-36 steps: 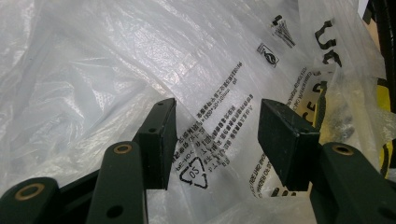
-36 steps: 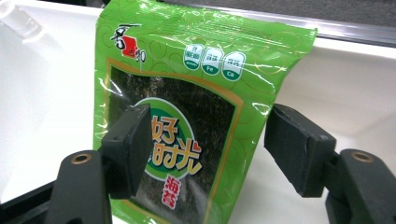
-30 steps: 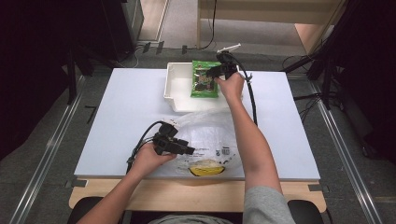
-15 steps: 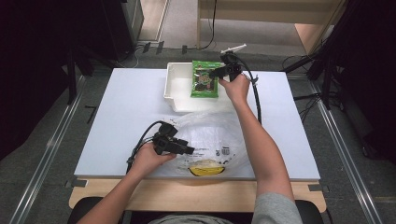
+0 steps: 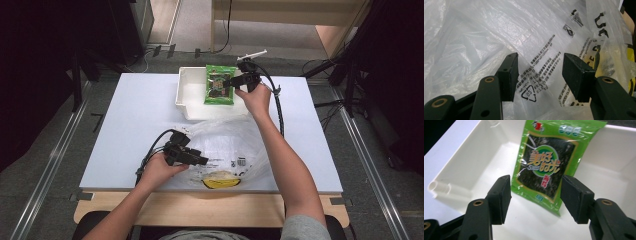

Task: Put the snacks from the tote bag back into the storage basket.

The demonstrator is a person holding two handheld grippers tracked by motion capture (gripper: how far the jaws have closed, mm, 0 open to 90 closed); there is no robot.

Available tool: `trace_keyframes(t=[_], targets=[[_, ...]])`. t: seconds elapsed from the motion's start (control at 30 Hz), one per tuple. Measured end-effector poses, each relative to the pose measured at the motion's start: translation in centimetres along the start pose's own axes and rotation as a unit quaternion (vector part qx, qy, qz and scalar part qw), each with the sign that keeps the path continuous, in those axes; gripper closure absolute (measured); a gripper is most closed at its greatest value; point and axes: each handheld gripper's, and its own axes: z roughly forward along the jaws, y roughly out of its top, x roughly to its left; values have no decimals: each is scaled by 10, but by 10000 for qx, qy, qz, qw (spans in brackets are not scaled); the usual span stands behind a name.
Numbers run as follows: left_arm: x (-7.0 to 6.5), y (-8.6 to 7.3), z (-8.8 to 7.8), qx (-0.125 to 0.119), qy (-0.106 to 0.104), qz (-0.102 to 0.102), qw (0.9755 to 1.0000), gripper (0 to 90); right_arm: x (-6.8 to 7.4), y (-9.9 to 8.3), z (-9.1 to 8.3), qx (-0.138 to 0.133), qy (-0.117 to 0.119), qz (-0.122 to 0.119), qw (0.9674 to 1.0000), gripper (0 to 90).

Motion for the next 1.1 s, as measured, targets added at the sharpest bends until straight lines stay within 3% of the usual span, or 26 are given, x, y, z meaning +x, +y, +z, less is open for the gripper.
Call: trace_keyframes(t=[0.3, 0.6, 1.1], targets=[[0, 1, -2, -10, 17, -4, 10000, 480, 22, -16, -9, 15, 175, -358, 9992, 435], [1, 1, -3, -40, 21, -32, 10000, 480, 34, -36, -24, -55, 363, -595, 9976, 436], [5, 1, -7, -63, 82, -65, 9999, 478, 49, -75, -41, -47, 668, -768, 9948, 430]])
